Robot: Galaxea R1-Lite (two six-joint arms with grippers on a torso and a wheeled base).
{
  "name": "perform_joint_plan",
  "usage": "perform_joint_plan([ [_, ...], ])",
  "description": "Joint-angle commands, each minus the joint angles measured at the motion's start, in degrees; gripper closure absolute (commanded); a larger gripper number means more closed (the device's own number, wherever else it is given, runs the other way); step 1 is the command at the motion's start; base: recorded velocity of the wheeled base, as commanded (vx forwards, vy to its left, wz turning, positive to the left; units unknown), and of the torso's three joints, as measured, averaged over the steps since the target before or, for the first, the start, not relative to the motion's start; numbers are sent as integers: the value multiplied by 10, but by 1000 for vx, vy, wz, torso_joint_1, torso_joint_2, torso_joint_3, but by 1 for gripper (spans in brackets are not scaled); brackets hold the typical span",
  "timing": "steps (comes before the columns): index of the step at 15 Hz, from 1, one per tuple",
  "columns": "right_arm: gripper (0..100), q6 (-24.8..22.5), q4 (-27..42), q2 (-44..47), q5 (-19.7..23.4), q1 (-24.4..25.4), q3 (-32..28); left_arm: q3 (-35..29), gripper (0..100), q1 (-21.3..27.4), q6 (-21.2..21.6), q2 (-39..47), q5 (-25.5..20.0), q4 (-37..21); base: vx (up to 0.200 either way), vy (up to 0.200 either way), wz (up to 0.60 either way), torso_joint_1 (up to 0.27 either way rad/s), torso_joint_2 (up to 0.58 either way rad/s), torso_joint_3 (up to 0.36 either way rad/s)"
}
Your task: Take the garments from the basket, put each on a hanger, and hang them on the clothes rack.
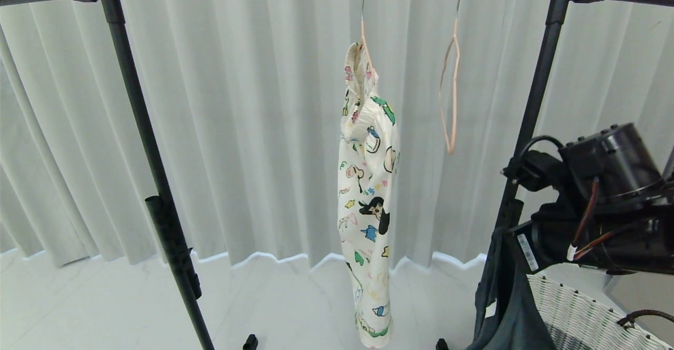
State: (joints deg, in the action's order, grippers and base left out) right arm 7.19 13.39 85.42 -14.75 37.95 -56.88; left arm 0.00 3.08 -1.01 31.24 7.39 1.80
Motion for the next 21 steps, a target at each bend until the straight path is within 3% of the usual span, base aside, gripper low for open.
perform_joint_plan([
  [1, 100, 33, 48, -35, 0, 57, -81, 0, 0, 0, -8, -22, -14, 0, 0, 0, 0, 0, 0, 0],
  [4, 100, 34, 81, -41, 0, 86, -113, 0, 0, -1, -8, -30, -30, -7, 0, 0, 0, 0, 0, 0],
  [13, 100, 35, 91, -47, 0, 118, -112, 0, 0, 4, -7, -64, -31, -7, -200, 0, 0, 5, 3, 0],
  [15, 100, 36, 90, -46, 1, 133, -113, 0, 0, 60, -1, -115, -33, -8, 0, 0, 0, 0, 0, 0],
  [18, 100, 48, 81, -34, 2, 154, -115, 0, 0, 193, 24, -187, -51, -7, 0, 0, 0, 0, 0, 0],
  [21, 100, 48, 78, -26, 2, 154, -126, 0, 0, 203, 50, -220, -69, -7, 0, 0, 0, 0, 0, 0],
])
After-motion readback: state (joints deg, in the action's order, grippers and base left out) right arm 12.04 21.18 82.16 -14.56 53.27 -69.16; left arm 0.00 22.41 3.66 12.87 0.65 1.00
